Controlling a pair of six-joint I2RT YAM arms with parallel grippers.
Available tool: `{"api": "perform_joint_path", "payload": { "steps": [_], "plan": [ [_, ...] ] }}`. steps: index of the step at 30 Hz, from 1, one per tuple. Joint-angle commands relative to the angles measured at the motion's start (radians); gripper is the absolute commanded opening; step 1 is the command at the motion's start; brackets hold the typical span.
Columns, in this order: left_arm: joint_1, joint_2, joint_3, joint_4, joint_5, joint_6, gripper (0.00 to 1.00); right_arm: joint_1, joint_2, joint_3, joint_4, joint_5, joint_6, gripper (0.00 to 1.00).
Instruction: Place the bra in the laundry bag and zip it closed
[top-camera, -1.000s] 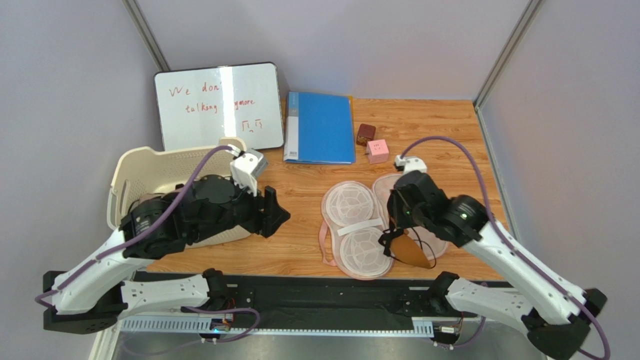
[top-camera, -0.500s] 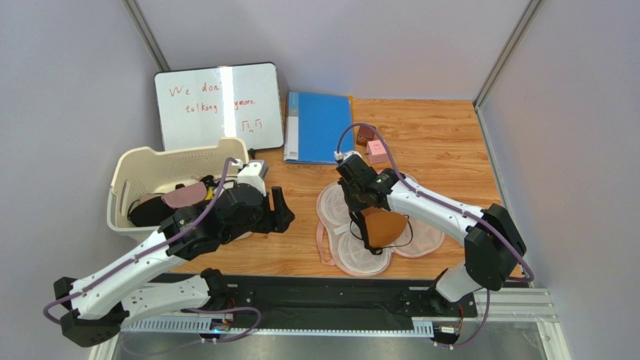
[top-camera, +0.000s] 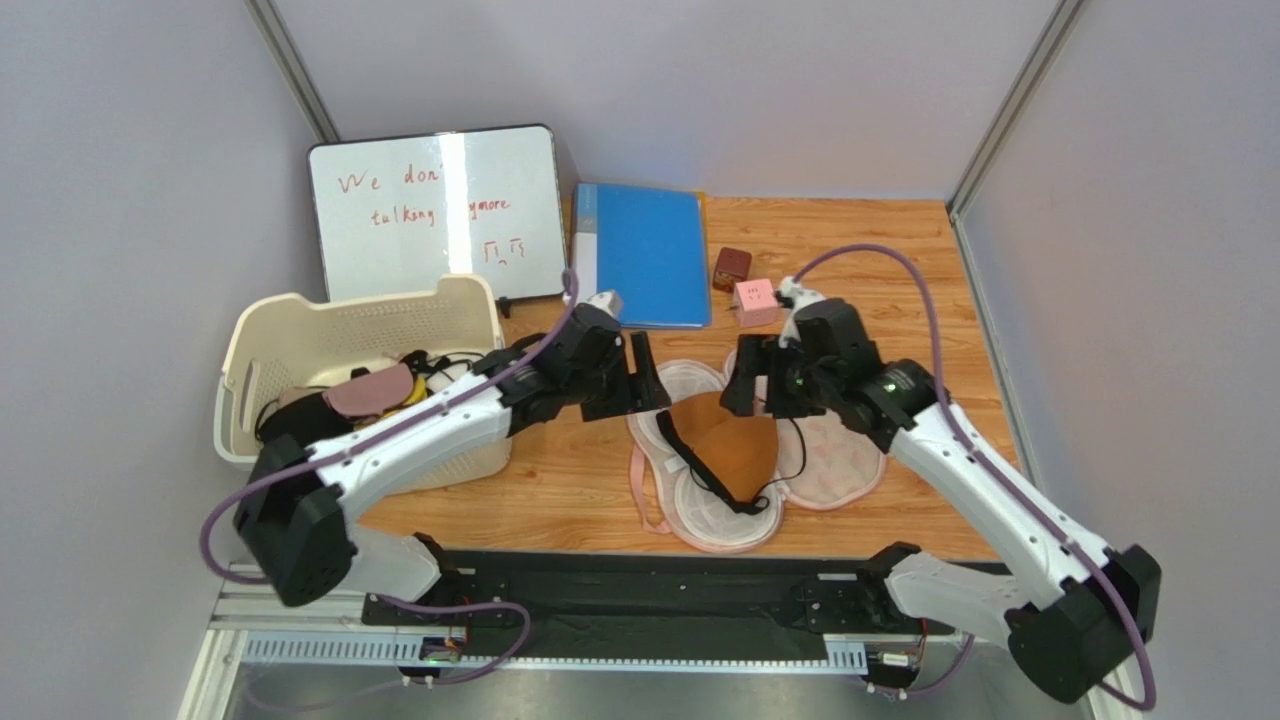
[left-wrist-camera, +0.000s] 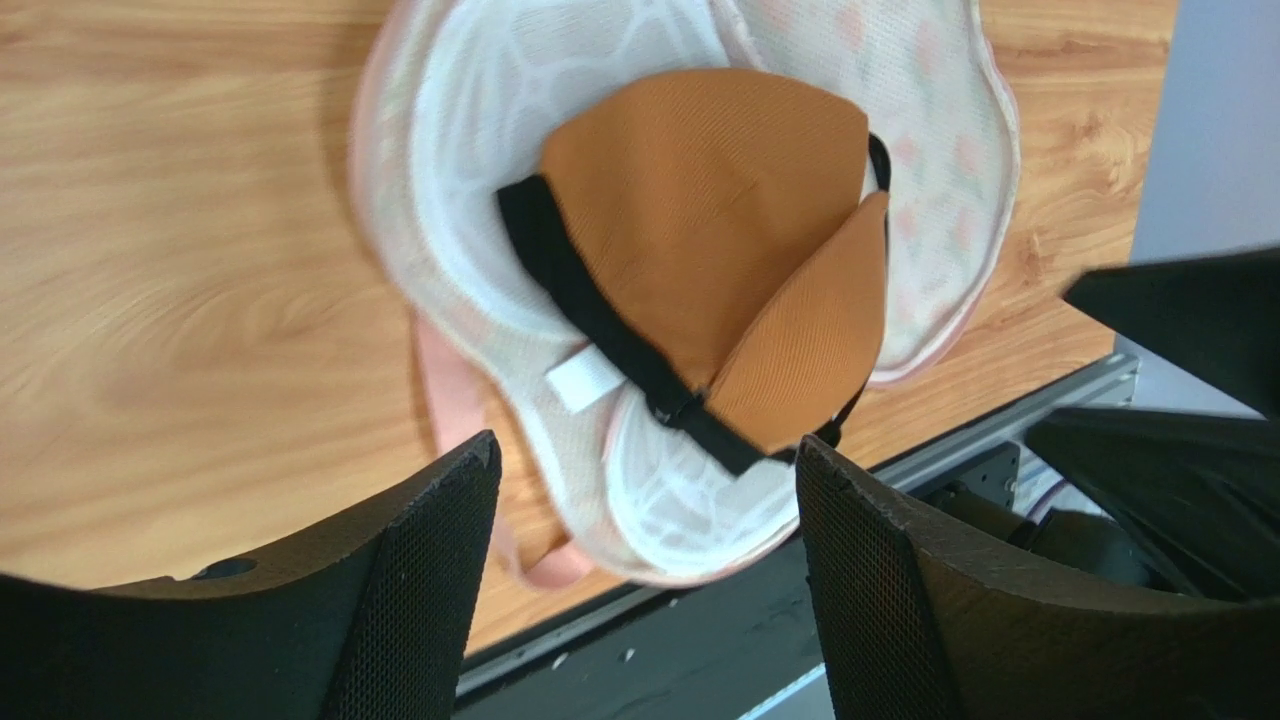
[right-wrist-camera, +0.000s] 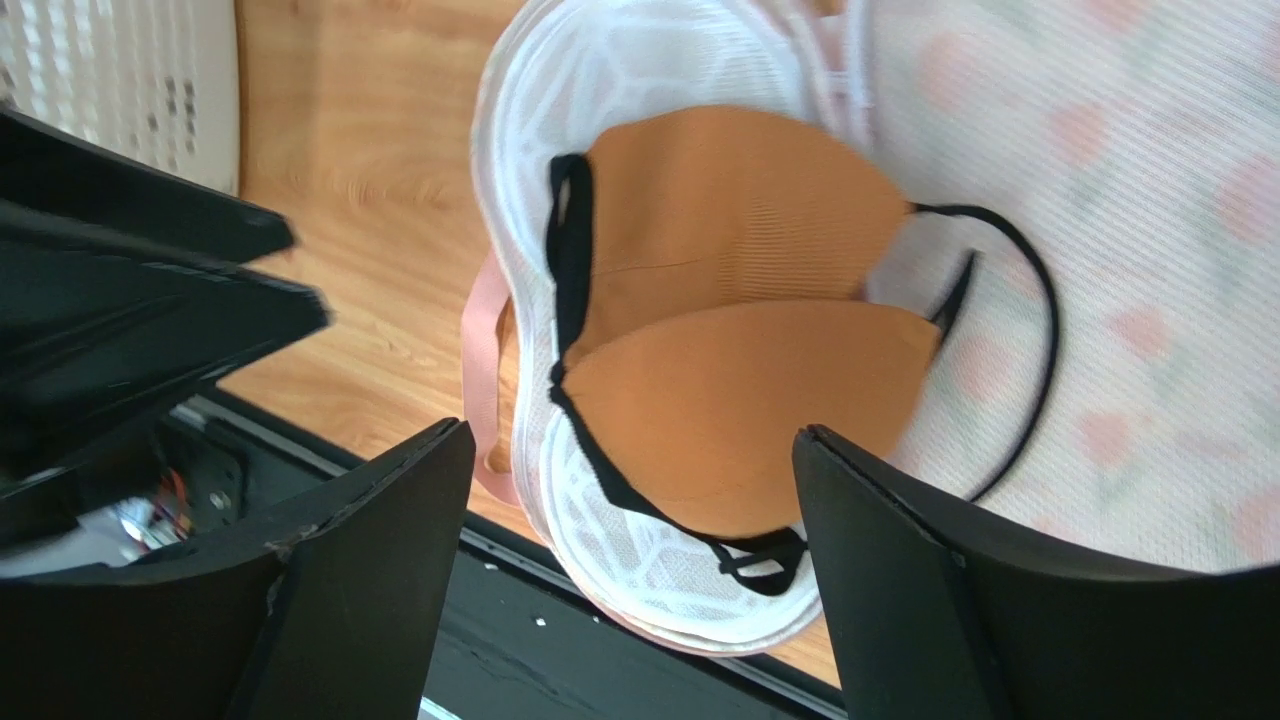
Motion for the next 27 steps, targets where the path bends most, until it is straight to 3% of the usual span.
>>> {"api": "perform_joint_path", "payload": {
  "steps": [1,4,9,14,15,27],
  "plan": [
    [0.009,0.186,0.112,0.132,0.133,-0.006,0.75,-0.127,-0.077,-0.108,-0.045,-0.094,0.074,0.84],
    [0.015,0.307,0.169,0.132,0.181,-0.021,0.68,-0.188,-0.092,-0.178,-0.019,-0.161,0.100,0.82],
    [0.015,0.398,0.189,0.219,0.201,0.072,0.57,-0.311,-0.146,-0.324,0.188,-0.356,0.157,0.82],
    [0.023,0.452,0.235,0.144,0.181,0.291,0.63,-0.397,-0.206,-0.458,0.412,-0.531,0.226,0.80],
    [0.023,0.465,0.273,0.127,0.196,0.381,0.64,-0.399,-0.211,-0.491,0.438,-0.536,0.230,0.81],
    [0.080,0.665,0.531,-0.088,0.438,0.831,0.66,-0.434,-0.204,-0.613,0.626,-0.526,0.253,0.85]
  ]
}}
